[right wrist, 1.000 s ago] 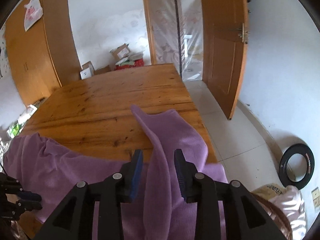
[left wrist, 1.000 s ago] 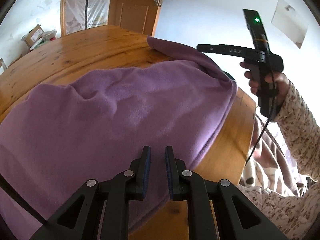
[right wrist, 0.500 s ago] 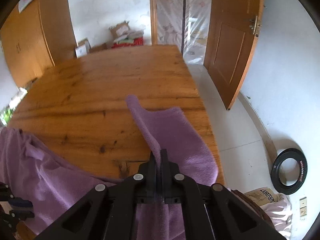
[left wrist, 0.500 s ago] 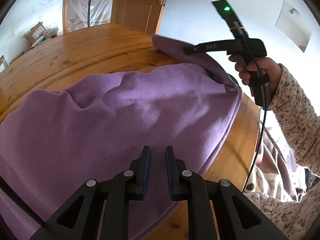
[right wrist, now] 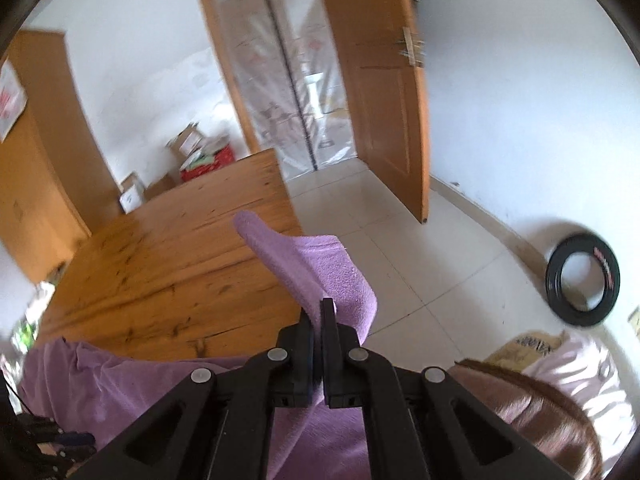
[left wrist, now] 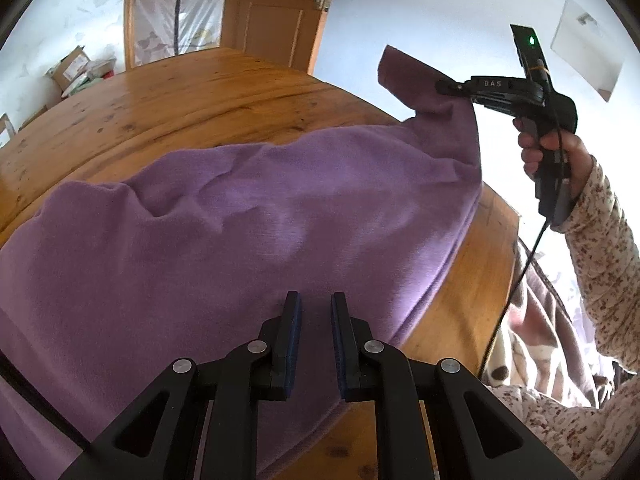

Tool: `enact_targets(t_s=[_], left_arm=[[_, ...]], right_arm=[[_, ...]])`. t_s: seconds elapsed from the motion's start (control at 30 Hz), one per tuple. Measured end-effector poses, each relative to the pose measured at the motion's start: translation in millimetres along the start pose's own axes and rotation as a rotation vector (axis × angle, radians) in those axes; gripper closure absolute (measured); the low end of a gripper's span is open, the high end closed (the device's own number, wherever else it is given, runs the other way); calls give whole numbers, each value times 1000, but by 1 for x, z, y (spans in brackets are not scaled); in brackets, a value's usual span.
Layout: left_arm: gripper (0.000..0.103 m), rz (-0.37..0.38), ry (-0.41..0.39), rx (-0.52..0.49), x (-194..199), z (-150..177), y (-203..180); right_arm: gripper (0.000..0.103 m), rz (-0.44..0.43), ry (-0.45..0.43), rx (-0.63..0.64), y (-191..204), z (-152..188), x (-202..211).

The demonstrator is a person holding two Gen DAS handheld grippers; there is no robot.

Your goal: Fold clothes

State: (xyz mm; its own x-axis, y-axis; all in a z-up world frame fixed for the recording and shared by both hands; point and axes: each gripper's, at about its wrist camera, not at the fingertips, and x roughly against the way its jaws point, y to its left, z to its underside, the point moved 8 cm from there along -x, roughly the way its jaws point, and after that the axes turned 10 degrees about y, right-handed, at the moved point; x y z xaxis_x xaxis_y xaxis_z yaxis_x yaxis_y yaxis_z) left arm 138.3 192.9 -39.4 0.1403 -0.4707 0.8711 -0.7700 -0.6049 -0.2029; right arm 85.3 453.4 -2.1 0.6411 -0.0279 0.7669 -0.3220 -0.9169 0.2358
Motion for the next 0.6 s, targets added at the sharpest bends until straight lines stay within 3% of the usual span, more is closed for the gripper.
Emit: enact_targets(t_s=[0.27, 0.5, 0.6], left_arm=[[88, -6, 13, -21, -4, -2, -3], [88, -5, 19, -20, -4, -3, -5], [88, 0, 21, -20, -5, -4, -4]], right_arm=[[100, -66, 26, -238, -61, 37, -21], [100, -55, 49, -321, -89, 60, -26], [101, -93, 33, -373, -96, 61, -21]])
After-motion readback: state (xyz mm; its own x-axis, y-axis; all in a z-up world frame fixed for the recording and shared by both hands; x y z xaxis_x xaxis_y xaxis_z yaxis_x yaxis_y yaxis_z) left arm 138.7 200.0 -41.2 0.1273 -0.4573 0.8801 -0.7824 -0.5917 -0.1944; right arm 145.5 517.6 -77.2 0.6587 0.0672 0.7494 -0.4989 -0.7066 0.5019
